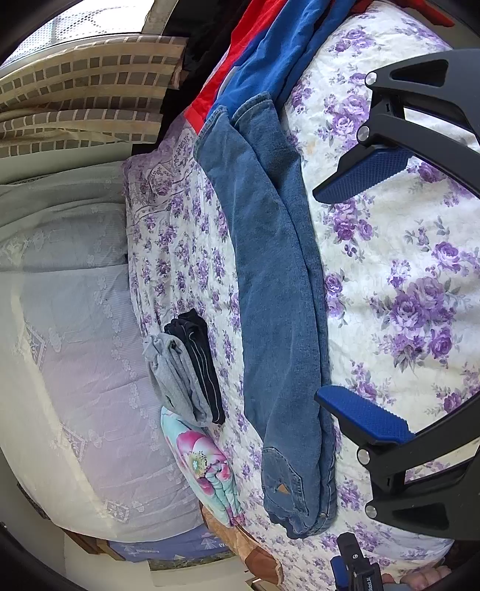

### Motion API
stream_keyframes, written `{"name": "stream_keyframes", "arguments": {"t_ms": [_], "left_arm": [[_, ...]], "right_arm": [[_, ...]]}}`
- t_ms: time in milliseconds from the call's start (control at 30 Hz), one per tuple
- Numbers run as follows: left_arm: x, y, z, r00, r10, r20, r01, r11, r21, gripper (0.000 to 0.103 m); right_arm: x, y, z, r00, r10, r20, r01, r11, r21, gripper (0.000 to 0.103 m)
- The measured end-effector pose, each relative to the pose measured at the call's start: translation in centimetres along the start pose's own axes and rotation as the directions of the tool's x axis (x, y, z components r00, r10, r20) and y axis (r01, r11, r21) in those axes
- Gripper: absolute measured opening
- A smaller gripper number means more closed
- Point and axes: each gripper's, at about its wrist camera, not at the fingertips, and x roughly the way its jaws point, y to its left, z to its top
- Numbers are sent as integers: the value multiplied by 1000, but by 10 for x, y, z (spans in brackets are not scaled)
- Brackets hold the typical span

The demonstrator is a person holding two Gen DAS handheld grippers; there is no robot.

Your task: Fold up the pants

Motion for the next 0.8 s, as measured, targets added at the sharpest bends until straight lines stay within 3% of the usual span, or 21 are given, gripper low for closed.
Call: {"name": "stream_keyframes", "arguments": {"t_ms": [800], "left_arm": [[0, 0, -1, 1000, -1, -1, 1, 1000, -1, 99]], "right_arm": [[-2, -1, 2, 1000, 5, 5, -5, 1000, 5, 99]]}}
